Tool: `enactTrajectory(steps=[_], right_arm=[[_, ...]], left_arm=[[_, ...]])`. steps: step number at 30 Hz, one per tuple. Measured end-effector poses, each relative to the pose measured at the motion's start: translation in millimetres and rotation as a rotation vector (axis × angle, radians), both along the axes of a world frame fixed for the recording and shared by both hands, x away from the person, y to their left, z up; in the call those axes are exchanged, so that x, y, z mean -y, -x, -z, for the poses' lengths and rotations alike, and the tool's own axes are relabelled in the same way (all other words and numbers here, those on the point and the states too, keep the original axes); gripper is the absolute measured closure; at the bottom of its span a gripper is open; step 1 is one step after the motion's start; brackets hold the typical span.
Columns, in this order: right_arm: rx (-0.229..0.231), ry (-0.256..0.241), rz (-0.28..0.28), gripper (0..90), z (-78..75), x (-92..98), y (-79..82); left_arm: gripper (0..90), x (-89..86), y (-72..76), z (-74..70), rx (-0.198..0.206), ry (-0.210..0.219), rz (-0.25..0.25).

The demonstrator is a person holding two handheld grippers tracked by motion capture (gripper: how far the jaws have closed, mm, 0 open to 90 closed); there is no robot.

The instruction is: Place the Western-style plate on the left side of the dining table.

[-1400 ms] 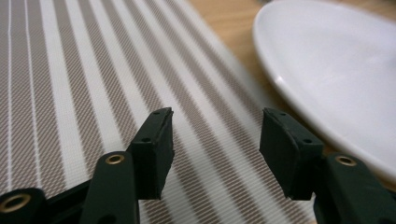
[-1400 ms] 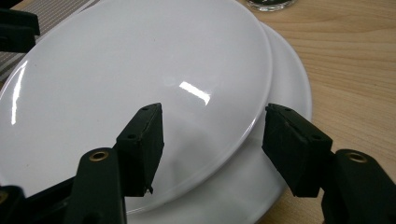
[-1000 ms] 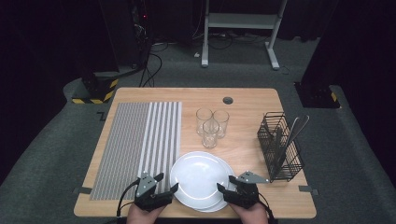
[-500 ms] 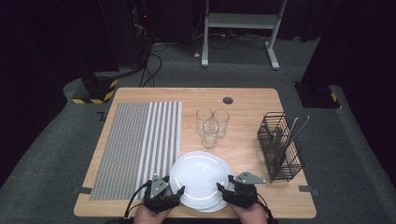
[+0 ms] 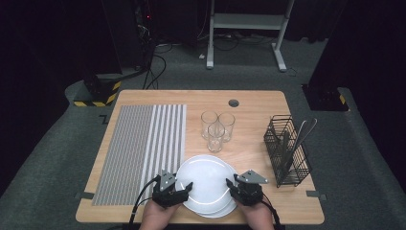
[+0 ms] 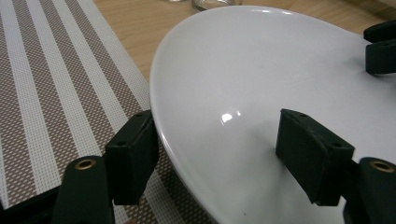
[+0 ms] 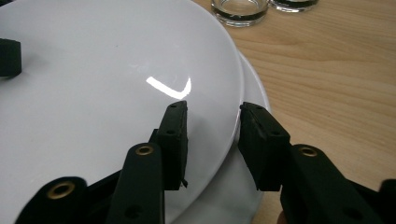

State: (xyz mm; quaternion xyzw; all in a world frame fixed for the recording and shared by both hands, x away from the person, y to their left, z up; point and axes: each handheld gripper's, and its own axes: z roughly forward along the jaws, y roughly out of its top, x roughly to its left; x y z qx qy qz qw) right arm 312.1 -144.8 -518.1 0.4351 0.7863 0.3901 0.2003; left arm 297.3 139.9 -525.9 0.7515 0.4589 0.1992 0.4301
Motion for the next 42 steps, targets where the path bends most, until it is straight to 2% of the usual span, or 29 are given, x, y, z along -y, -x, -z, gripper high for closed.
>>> enactTrajectory(steps=[3, 7, 9, 11, 13, 16, 20, 23, 29, 34, 37, 42], right_arm=[[0.018, 0.031, 0.007, 65.6, -2.2, -1.2, -4.0], [0.026, 0.038, 0.014, 66.4, -2.4, -2.2, -9.0], [0.041, 0.047, 0.015, 66.7, -2.5, -3.0, -11.1], [0.04, 0.045, 0.014, 66.8, -2.7, -2.7, -12.4], [0.026, 0.029, 0.006, 63.1, -3.3, -1.1, -13.5], [0.019, 0.0, 0.005, 52.1, -5.6, 3.2, -9.8], [0.014, -0.047, -0.01, 42.8, -7.4, 14.2, 1.7], [0.01, -0.069, -0.041, 36.2, -7.6, 19.4, 15.1], [-0.002, -0.053, -0.095, 26.8, -4.8, 19.2, 36.0], [0.0, -0.034, -0.142, 21.7, -1.0, 18.8, 42.3], [-0.003, -0.023, -0.143, 20.9, 0.8, 21.1, 43.6], [0.004, -0.03, -0.129, 21.2, 1.3, 26.8, 45.2]], left_arm=[[31.9, 2.6, -6.1, -0.4, -0.002, -0.004, 0.007], [33.9, 5.8, -14.3, -1.4, 0.0, -0.013, 0.011], [37.7, 7.6, -16.2, -3.2, 0.032, -0.047, 0.011], [41.0, 8.5, -17.7, -4.3, 0.041, -0.063, 0.011], [40.4, 5.7, -17.9, -4.3, 0.032, -0.037, 0.002], [35.2, -1.0, -12.9, -4.8, 0.036, 0.011, -0.014], [27.5, -12.2, 4.2, -9.1, 0.051, 0.085, -0.012], [20.7, -16.9, 16.4, -9.9, 0.056, 0.111, -0.006], [15.4, -13.4, 30.5, -9.9, 0.05, 0.109, 0.03], [15.1, -8.8, 35.2, -8.5, 0.046, 0.098, 0.053], [15.2, -8.2, 33.7, -5.1, 0.034, 0.098, 0.05], [15.2, -6.8, 32.0, -1.6, 0.02, 0.094, 0.048]])
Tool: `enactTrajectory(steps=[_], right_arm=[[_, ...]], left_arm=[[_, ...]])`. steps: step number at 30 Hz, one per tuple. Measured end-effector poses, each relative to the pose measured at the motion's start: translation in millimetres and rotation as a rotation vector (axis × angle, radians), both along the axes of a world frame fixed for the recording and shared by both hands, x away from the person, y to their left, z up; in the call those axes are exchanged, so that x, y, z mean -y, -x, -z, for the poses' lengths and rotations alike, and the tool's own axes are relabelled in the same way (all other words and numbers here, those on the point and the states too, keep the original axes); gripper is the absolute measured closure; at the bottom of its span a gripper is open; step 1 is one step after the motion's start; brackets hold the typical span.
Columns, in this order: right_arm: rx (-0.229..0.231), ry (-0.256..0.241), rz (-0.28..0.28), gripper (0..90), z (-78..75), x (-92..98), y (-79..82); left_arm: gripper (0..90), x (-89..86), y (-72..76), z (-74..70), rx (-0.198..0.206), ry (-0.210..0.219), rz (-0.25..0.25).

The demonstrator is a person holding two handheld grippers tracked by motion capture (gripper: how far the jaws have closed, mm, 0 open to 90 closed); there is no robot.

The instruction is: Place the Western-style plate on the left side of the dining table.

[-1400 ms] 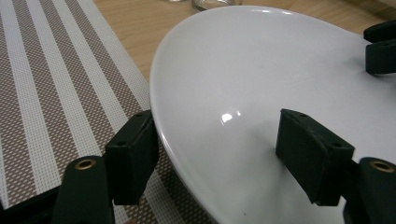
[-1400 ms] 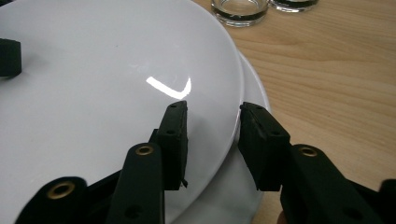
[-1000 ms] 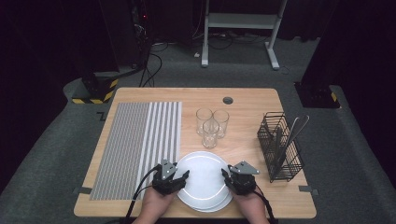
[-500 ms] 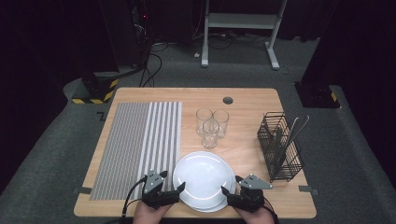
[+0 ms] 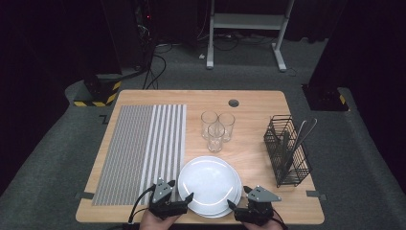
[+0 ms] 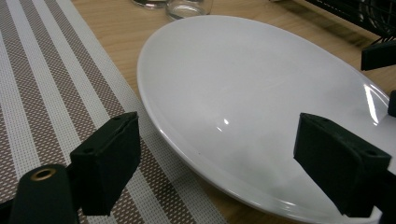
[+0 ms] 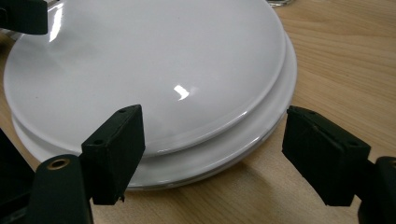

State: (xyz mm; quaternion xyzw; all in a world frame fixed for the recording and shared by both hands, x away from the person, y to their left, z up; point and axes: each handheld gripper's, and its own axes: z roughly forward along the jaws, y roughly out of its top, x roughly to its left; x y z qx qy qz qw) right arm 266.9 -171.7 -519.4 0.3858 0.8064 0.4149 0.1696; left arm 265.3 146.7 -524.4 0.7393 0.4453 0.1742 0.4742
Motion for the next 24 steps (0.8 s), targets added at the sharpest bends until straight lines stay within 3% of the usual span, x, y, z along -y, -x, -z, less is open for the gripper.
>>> enactTrajectory(steps=[12, 19, 21, 24], right_arm=[[0.004, -0.013, 0.03, 23.7, -1.2, 13.0, -1.3], [0.012, 0.005, 0.03, 24.1, -2.6, 14.0, -0.9], [0.007, 0.034, 0.052, 26.1, -0.5, 17.2, -0.8], [-0.005, 0.009, 0.065, 27.1, 1.1, 18.9, -4.9]], left_arm=[[16.0, 0.5, -1.6, 2.5, -0.008, 0.0, -0.006], [16.7, -0.1, -3.6, 1.7, -0.012, 0.005, -0.01], [16.9, -0.3, -3.4, 0.8, -0.01, 0.006, -0.009], [17.3, -0.3, -3.6, 1.1, -0.016, 0.008, -0.007]])
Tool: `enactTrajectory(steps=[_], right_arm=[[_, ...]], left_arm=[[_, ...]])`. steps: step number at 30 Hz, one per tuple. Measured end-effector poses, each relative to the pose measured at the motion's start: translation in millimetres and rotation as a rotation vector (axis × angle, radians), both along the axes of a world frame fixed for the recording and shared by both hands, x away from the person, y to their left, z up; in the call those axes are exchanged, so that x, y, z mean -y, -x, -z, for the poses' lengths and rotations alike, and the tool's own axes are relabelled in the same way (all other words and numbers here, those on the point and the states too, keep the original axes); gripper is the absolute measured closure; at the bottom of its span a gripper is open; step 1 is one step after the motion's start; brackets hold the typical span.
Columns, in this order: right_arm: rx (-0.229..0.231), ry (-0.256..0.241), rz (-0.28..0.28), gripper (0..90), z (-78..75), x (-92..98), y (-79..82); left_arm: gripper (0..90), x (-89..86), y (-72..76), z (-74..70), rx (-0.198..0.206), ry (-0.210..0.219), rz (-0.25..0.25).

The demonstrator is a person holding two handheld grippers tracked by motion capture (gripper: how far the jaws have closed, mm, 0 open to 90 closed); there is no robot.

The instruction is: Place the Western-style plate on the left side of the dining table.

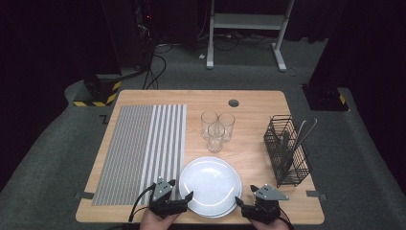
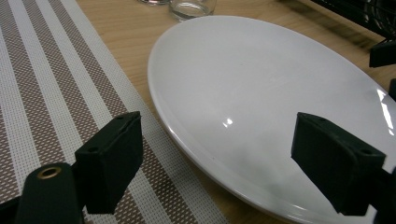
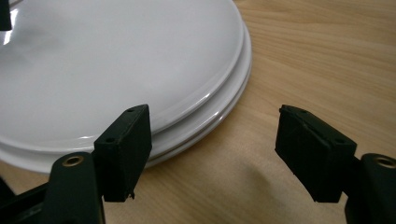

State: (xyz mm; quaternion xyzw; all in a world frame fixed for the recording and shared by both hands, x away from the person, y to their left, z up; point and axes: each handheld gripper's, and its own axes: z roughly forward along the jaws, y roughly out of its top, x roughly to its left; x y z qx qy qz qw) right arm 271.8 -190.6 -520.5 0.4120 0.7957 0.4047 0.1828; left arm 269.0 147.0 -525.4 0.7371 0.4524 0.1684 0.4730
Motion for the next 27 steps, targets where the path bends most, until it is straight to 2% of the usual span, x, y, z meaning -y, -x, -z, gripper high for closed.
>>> enactTrajectory(steps=[3, 5, 8, 12, 20, 24, 27], right_arm=[[0.011, 0.011, 0.016, 28.4, -0.1, -3.9, -5.9], [0.005, 0.005, 0.028, 28.7, 0.5, -7.0, -12.8], [0.011, 0.008, 0.037, 29.3, 0.8, -11.0, -19.9], [0.009, 0.009, 0.05, 31.5, 1.2, -15.5, -27.8], [0.012, 0.0, 0.087, 35.8, 1.3, -15.9, -38.6], [0.002, 0.007, 0.089, 35.5, 3.4, -15.5, -37.8], [0.005, 0.017, 0.075, 35.2, 4.2, -15.4, -32.8]], left_arm=[[17.6, 1.5, -1.3, 0.3, -0.006, 0.003, 0.005], [16.7, 1.2, -1.8, -0.5, -0.003, -0.005, -0.008], [17.2, -3.0, -4.1, -1.8, -0.008, 0.012, -0.017], [17.6, -5.3, -8.6, -4.8, -0.001, 0.012, -0.029], [19.9, -3.7, -19.2, -3.3, 0.004, 0.005, -0.053], [25.0, -7.9, -16.9, 0.0, -0.036, 0.004, -0.052], [25.2, -9.0, -12.4, 3.6, -0.06, 0.001, -0.045]])
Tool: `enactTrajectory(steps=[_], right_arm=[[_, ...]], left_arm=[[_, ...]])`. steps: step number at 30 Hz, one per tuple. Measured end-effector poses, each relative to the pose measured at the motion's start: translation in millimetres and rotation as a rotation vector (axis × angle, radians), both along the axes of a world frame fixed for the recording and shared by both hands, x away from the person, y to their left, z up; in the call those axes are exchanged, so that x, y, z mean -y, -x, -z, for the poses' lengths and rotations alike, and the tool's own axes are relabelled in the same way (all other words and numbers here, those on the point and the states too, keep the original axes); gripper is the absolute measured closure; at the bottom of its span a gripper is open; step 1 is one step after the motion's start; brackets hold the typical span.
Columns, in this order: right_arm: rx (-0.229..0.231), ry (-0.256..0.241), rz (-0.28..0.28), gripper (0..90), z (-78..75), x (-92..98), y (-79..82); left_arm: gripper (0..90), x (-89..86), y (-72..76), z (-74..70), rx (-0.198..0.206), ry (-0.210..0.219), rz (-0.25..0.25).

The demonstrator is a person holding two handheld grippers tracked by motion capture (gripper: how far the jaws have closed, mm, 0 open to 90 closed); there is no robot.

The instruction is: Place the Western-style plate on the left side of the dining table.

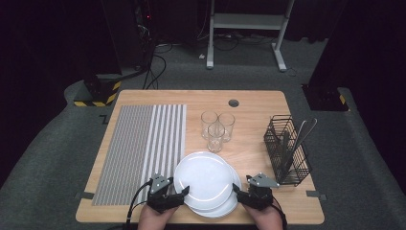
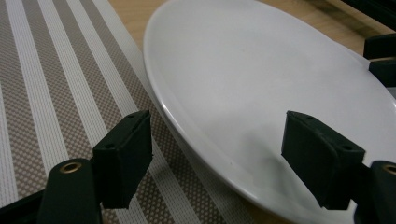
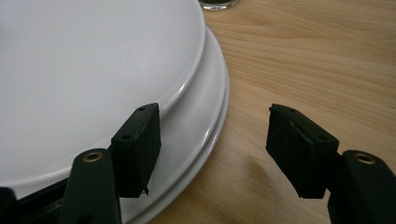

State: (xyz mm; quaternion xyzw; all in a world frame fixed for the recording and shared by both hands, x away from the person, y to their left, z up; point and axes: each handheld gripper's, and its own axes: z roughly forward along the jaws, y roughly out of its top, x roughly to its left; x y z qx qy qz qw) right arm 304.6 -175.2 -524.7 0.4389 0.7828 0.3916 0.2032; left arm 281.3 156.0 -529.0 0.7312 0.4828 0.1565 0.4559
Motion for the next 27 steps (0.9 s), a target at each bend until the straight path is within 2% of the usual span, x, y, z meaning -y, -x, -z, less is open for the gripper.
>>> enactTrajectory(steps=[4, 5, 6, 10, 12, 15, 21, 27], right_arm=[[0.005, 0.008, -0.009, 35.8, -0.1, -1.7, 3.0], [0.004, 0.009, -0.012, 36.2, -0.1, -2.3, 2.9], [0.005, 0.013, -0.013, 36.8, -0.2, -3.1, 2.9], [0.003, 0.025, -0.014, 37.8, 0.0, -5.2, 1.5], [-0.001, 0.021, -0.011, 37.8, 0.2, -5.7, 0.1], [0.005, 0.023, -0.01, 38.0, -0.5, -7.2, -1.4], [0.008, 0.022, -0.009, 37.4, -1.5, -8.8, -5.4], [0.003, 0.012, -0.004, 37.4, -2.6, -8.8, -9.2]], left_arm=[[28.5, 7.8, 1.9, 0.1, -0.012, -0.006, 0.04], [28.4, 10.7, 2.1, 0.1, -0.013, -0.012, 0.043], [26.5, 12.0, 1.7, -0.1, -0.018, -0.001, 0.047], [29.1, 13.6, 0.1, -3.9, 0.015, 0.004, 0.041], [30.7, 14.1, -0.6, -4.8, 0.017, 0.004, 0.044], [31.7, 17.0, -7.6, -8.2, 0.044, -0.018, 0.042], [34.4, 16.2, -22.6, -8.8, 0.054, -0.02, 0.037], [36.9, 12.1, -34.5, -5.4, 0.026, 0.018, 0.023]])
